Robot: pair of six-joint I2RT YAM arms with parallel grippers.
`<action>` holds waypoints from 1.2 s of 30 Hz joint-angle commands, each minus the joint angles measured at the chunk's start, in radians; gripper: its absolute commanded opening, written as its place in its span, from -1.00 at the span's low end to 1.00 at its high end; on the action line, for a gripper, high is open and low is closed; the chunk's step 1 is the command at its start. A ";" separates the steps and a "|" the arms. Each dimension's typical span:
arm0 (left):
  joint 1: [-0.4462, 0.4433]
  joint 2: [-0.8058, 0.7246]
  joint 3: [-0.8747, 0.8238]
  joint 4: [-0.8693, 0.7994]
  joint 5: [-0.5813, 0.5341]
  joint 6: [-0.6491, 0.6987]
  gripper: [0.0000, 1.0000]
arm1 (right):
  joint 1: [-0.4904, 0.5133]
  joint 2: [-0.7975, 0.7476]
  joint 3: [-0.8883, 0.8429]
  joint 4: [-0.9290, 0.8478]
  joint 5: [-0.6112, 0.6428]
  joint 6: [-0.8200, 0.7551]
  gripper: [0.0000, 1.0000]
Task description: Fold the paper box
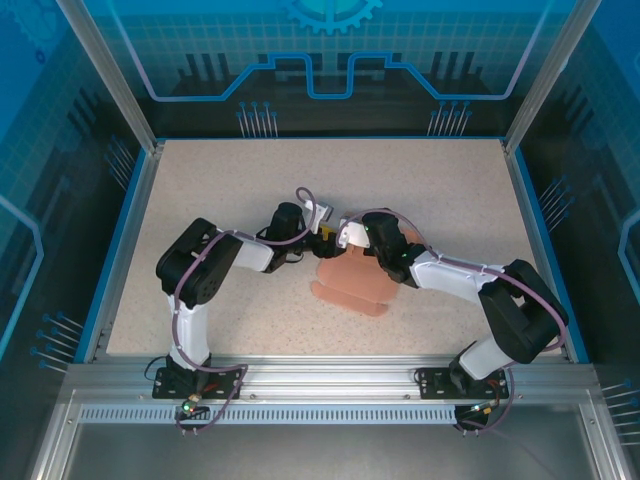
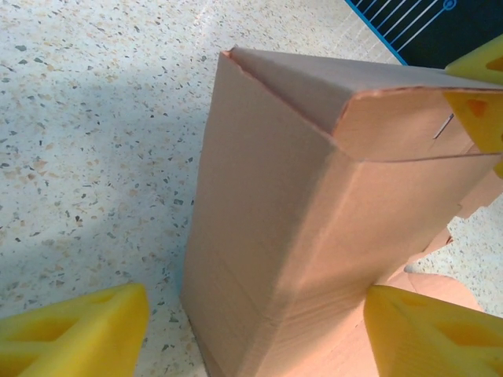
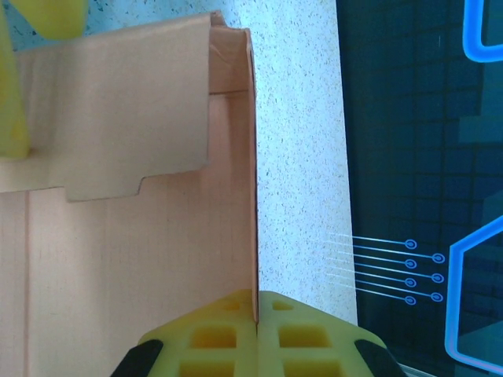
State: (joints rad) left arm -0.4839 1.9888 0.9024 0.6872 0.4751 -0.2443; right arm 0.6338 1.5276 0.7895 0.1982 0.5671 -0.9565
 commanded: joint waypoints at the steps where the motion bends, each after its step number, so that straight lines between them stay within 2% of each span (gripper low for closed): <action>1: -0.009 -0.004 0.004 0.059 0.024 -0.023 0.56 | -0.008 -0.023 0.022 -0.020 -0.023 0.015 -0.92; 6: -0.008 0.000 -0.001 0.093 0.070 -0.033 0.62 | -0.009 -0.026 0.022 -0.020 -0.025 0.016 -0.92; 11: -0.008 0.010 0.020 0.067 0.070 -0.015 0.47 | -0.009 -0.030 0.022 -0.022 -0.037 0.027 -0.91; 14: -0.006 -0.004 0.006 0.075 0.062 -0.010 0.50 | -0.011 -0.033 0.022 -0.025 -0.034 0.025 -0.91; 19: 0.030 -0.055 -0.072 0.134 0.050 -0.024 0.60 | -0.013 -0.040 0.021 -0.026 -0.040 0.032 -0.92; 26: 0.092 -0.104 -0.184 0.223 0.063 -0.042 0.61 | -0.014 -0.035 0.030 -0.032 -0.036 0.029 -0.92; 36: 0.187 -0.145 -0.300 0.378 0.021 -0.115 0.37 | -0.011 -0.047 -0.002 0.036 -0.013 -0.035 -0.91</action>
State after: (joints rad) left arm -0.3267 1.8782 0.6273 0.9642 0.5117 -0.3214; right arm 0.6334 1.5127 0.7929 0.1986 0.5419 -0.9615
